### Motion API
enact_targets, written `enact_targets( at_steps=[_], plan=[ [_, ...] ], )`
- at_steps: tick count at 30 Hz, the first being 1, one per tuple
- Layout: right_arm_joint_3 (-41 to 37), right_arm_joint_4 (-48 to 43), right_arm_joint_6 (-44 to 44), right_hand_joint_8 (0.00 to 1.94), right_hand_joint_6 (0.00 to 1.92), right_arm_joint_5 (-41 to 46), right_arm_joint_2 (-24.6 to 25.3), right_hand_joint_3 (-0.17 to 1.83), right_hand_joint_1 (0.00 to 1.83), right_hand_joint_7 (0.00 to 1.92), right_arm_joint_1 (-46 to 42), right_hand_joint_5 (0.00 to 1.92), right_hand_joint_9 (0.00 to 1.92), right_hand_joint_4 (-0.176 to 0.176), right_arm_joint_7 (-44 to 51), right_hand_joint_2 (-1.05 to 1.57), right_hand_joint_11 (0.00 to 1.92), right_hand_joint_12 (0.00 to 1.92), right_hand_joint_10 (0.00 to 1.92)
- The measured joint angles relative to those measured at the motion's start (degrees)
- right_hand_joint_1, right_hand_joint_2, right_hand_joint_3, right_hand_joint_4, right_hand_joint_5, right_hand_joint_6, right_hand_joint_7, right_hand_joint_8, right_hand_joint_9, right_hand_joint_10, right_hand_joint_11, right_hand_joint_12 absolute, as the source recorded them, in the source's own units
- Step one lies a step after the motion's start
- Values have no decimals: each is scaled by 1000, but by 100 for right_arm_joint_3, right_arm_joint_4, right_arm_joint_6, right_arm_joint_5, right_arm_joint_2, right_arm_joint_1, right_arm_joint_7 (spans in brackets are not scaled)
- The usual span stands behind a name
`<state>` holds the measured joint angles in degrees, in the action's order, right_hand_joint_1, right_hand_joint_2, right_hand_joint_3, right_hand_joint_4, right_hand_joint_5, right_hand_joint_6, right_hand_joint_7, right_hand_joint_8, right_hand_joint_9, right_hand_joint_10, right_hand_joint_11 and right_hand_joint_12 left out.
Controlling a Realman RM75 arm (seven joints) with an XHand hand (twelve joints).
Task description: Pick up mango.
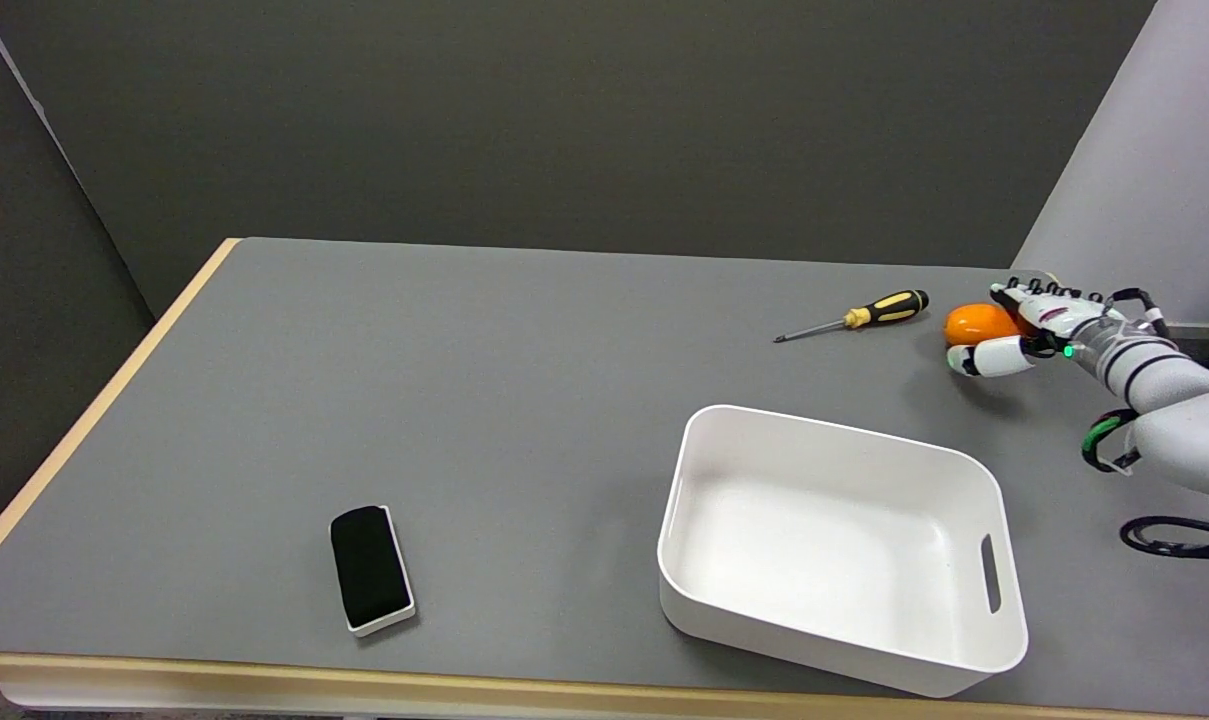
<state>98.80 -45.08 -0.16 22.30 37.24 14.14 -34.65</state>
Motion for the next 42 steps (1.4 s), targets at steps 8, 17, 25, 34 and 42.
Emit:
enact_targets(
  at_steps=[8,17,25,34,42],
  plan=[
    [355,403,239,1026,1076,-7,152,840,962,566,416,257,571,-11,0,901,370,1633,1149],
    [525,628,612,1581,1565,26,264,134,1153,639,614,582,802,-176,-25,1259,582,1921,1394],
    [474,542,912,1531,1509,180,317,165,1170,678,634,621,831,-176,-32,1220,676,1921,1385],
    [-433,-373,1360,1485,1469,457,317,254,1183,723,220,655,840,-176,-34,1154,803,1921,1435],
    [-1737,-1684,1880,1409,1435,873,402,208,1202,871,-787,574,876,-176,-37,1159,834,1921,1341]
  ],
)
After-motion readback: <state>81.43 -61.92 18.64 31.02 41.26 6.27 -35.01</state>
